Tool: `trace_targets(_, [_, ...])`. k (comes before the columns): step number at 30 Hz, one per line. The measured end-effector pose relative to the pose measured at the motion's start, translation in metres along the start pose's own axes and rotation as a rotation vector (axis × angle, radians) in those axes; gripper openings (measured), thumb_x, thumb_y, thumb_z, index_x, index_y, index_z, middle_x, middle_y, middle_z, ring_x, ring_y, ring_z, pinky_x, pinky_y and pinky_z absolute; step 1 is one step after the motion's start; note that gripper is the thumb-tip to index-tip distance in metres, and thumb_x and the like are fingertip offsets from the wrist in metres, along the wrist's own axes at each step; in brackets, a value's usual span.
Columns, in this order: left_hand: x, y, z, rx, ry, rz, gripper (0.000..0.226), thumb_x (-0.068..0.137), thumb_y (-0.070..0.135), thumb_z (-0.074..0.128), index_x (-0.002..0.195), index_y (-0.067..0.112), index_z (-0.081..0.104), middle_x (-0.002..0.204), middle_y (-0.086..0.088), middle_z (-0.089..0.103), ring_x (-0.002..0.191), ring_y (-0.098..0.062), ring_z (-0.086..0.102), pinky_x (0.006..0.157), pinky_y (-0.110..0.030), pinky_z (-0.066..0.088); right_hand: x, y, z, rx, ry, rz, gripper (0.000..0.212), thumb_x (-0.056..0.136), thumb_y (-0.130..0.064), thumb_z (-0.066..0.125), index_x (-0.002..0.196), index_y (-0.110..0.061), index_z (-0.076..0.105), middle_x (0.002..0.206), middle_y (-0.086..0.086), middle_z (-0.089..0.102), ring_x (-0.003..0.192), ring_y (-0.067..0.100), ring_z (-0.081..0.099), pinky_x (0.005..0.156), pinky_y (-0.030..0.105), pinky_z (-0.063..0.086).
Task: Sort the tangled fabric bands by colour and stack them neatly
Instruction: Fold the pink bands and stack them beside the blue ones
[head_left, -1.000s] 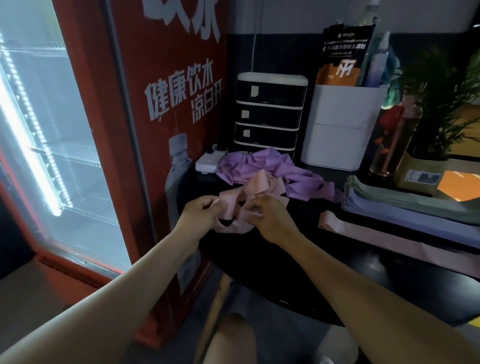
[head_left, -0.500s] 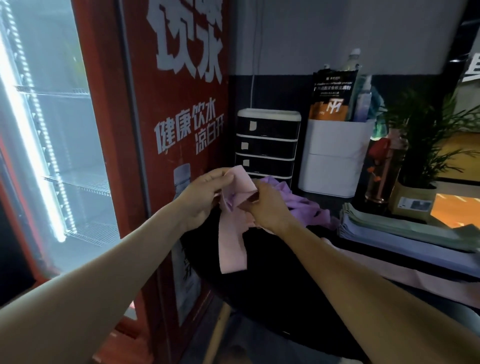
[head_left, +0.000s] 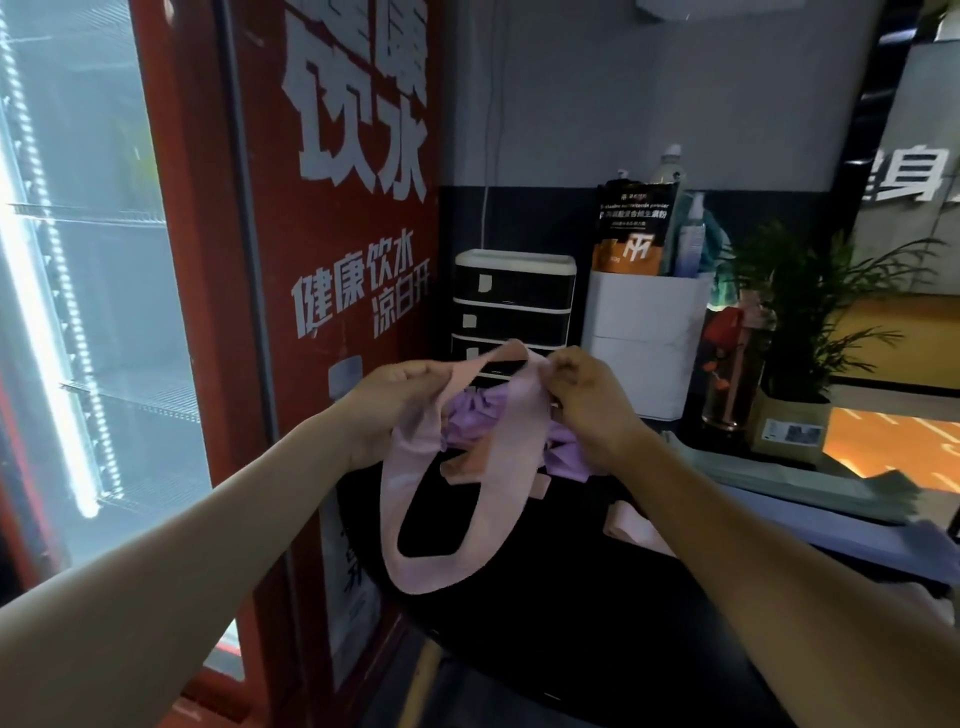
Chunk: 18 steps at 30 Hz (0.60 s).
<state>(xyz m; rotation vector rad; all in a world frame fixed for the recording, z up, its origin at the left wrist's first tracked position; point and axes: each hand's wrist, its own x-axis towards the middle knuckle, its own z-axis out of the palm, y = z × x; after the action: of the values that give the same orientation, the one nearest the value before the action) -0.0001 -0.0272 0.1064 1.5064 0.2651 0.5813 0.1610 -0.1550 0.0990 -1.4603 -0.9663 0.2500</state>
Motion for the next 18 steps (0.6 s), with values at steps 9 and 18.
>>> trace_targets(9, [-0.011, -0.027, -0.012, 0.365, -0.174, -0.125, 0.016, 0.095, 0.02, 0.049, 0.084, 0.012, 0.06, 0.08, 0.002, 0.062, 0.075, -0.004, 0.059, 0.073, -0.019, 0.05, 0.0, 0.006, -0.031, 0.026, 0.27, 0.103, 0.029, 0.097, -0.006, 0.039, 0.075, -0.017, 0.054, 0.081, 0.016, 0.059, 0.075, 0.026, 0.053, 0.061, 0.032, 0.043])
trace_targets(18, [0.0, -0.015, 0.003, -0.127, 0.236, -0.033, 0.024, 0.1, 0.014, 0.038, 0.081, 0.012, 0.052, 0.076, -0.006, 0.053, 0.066, -0.016, 0.05, 0.053, -0.021, 0.049, -0.015, 0.014, -0.025, -0.064, 0.084, 0.124, 0.027, 0.097, -0.004, 0.038, 0.081, -0.014, 0.058, 0.082, 0.005, 0.057, 0.071, 0.017, 0.053, 0.06, 0.022, 0.046])
